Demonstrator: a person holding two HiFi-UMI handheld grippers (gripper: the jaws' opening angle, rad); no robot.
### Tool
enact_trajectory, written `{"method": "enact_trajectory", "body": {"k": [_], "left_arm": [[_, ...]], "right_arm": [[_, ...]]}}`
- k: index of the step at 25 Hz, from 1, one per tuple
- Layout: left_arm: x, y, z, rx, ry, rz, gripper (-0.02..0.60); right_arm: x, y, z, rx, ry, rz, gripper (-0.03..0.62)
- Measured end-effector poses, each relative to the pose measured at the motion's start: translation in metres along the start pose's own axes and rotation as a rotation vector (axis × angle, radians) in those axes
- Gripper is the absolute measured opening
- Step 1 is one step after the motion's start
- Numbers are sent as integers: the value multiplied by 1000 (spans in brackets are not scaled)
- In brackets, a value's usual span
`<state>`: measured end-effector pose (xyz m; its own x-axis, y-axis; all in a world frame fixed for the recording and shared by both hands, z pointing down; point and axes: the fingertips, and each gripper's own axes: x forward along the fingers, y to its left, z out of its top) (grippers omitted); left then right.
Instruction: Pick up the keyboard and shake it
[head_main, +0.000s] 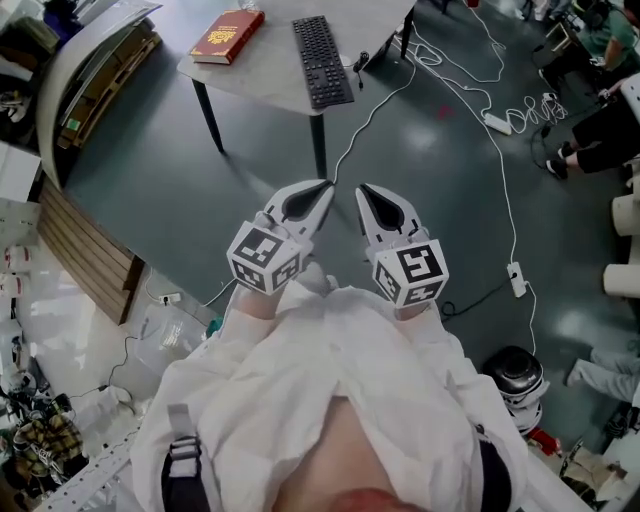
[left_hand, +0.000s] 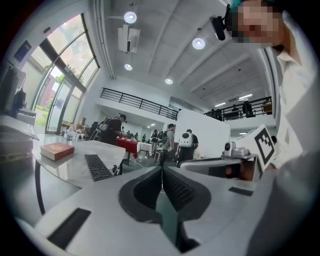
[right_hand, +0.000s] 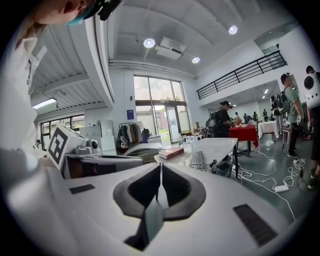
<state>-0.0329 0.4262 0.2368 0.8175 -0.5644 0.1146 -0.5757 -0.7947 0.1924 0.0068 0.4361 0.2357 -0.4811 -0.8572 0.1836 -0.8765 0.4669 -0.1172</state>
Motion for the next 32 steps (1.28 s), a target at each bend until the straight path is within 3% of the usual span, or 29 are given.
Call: {"method": "enact_trajectory", "body": {"k": [7, 14, 32], "left_arm": [[17, 15, -9, -15, 15, 21, 14], [53, 60, -2, -15, 23, 13, 14], [173, 230, 57, -25, 38, -41, 14]], "right_arm": [[18, -19, -8, 24, 20, 11, 31], [70, -44, 0, 14, 24, 11, 31], [253, -146, 63, 24, 13, -60, 31]]}}
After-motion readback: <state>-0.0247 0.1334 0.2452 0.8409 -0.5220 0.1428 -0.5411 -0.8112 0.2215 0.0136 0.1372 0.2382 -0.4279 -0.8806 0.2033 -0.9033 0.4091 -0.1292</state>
